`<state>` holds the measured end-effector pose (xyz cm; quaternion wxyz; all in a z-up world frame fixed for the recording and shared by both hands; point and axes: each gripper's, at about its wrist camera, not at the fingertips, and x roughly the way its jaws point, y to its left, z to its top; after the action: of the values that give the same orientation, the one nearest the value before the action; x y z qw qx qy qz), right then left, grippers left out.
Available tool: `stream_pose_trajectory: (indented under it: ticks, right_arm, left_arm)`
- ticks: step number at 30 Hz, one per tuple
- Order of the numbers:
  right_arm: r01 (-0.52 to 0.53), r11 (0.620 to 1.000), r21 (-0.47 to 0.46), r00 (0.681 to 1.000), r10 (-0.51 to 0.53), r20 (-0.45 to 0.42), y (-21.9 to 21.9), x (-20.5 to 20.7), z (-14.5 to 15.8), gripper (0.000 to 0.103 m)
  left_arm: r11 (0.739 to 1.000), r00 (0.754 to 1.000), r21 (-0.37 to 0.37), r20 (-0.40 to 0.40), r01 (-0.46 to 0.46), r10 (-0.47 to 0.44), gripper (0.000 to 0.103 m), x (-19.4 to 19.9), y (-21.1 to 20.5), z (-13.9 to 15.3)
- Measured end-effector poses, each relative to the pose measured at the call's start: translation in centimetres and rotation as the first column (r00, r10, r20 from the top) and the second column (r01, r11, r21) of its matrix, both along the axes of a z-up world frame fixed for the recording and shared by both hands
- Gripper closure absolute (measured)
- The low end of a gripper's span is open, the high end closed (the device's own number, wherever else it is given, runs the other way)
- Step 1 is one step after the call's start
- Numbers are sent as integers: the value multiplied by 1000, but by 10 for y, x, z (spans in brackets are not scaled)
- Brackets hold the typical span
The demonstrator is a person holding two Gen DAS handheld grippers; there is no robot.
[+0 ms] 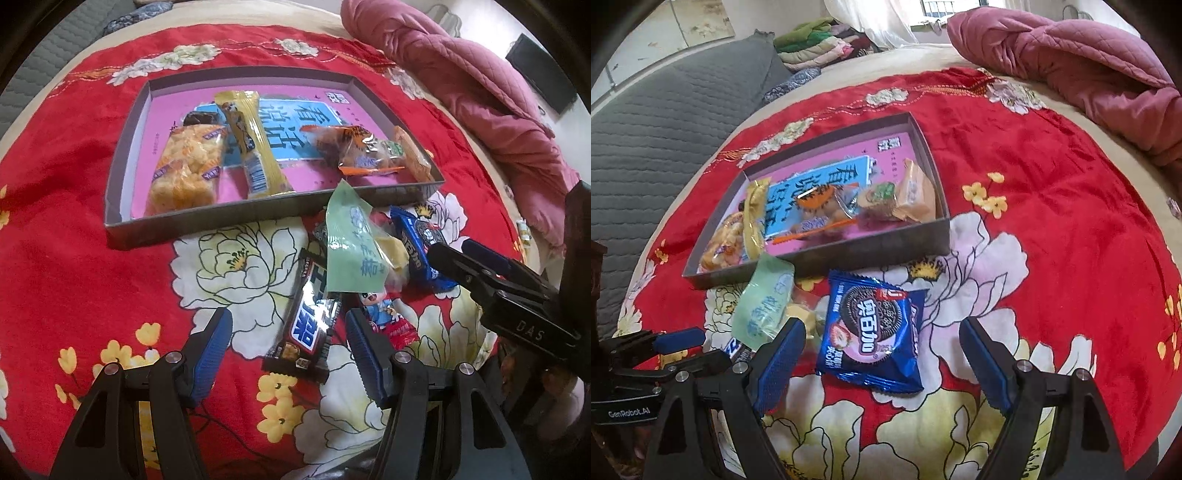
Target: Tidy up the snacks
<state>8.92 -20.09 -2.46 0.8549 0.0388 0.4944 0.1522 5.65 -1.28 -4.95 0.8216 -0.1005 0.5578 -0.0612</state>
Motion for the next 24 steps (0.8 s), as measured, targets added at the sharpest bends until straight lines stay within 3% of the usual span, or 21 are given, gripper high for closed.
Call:
stream_pose_trajectory:
  ticks: [24]
  right_arm:
    - [14,996,-94,1000,-15,-9,3,3,-14,18]
  left_arm:
    - [1000,1000,8,-23,11,-11,38,3,-6,-14]
